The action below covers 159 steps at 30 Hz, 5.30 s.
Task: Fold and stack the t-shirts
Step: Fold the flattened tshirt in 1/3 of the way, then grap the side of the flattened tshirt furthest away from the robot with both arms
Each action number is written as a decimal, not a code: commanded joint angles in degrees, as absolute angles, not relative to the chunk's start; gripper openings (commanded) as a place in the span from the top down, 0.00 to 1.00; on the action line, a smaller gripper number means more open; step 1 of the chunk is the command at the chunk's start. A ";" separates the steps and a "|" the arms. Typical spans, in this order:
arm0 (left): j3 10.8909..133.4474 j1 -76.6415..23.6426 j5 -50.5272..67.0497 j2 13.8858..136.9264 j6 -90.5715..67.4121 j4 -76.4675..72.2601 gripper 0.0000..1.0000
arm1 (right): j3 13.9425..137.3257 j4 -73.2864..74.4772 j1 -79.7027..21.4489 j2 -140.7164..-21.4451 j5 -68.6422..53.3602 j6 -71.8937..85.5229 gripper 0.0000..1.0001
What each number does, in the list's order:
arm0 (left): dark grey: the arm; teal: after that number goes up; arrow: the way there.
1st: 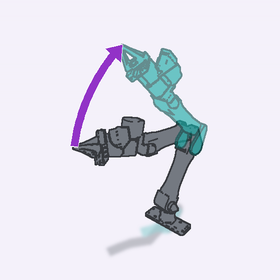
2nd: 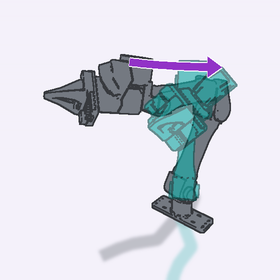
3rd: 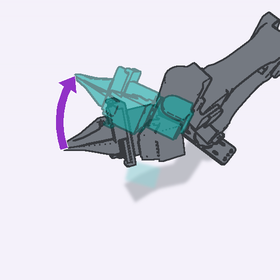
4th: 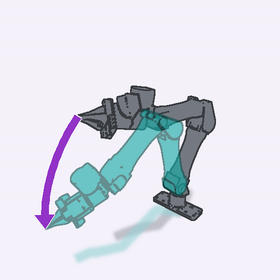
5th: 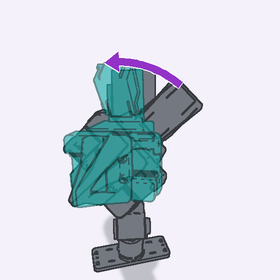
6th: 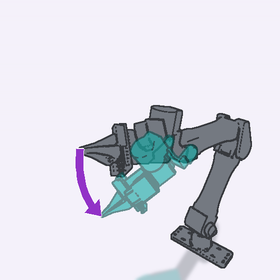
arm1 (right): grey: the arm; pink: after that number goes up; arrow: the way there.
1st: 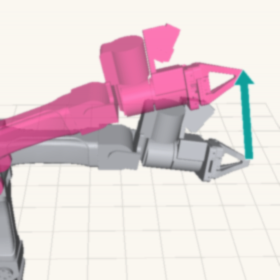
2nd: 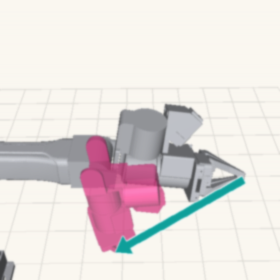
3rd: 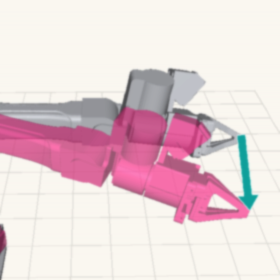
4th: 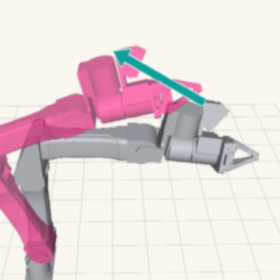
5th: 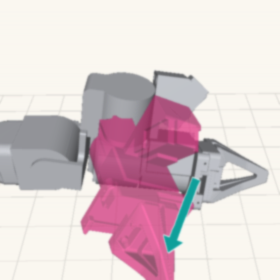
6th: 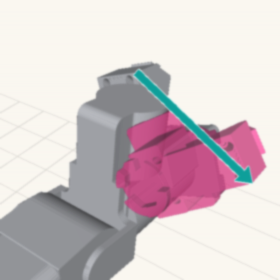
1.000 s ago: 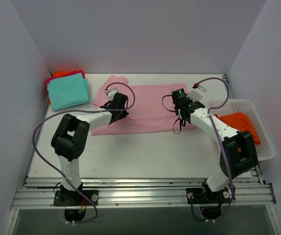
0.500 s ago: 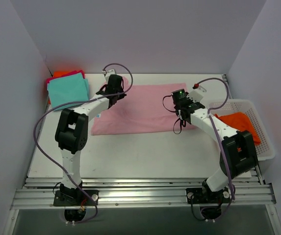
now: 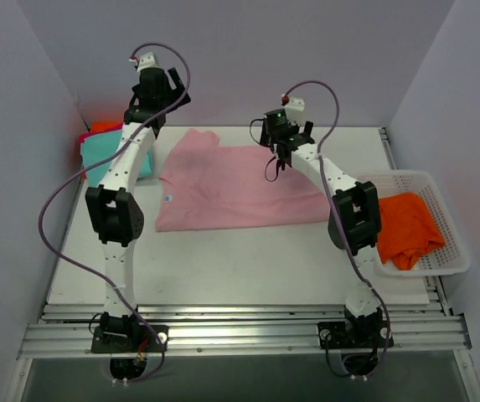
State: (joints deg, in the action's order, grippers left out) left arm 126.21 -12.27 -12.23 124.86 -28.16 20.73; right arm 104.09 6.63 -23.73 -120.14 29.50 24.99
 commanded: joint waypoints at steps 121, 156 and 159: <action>163.65 -8.35 -6.50 165.76 -12.57 20.74 0.21 | 78.13 -27.24 -7.21 -105.20 -20.74 27.95 0.00; 163.65 -8.17 -2.38 165.15 -13.62 36.04 0.94 | 70.93 -34.45 -2.90 -100.19 -29.00 33.66 0.00; 160.95 -8.17 -1.15 163.58 -13.19 33.51 0.97 | 71.89 -33.15 -2.90 -101.77 -27.87 32.88 0.00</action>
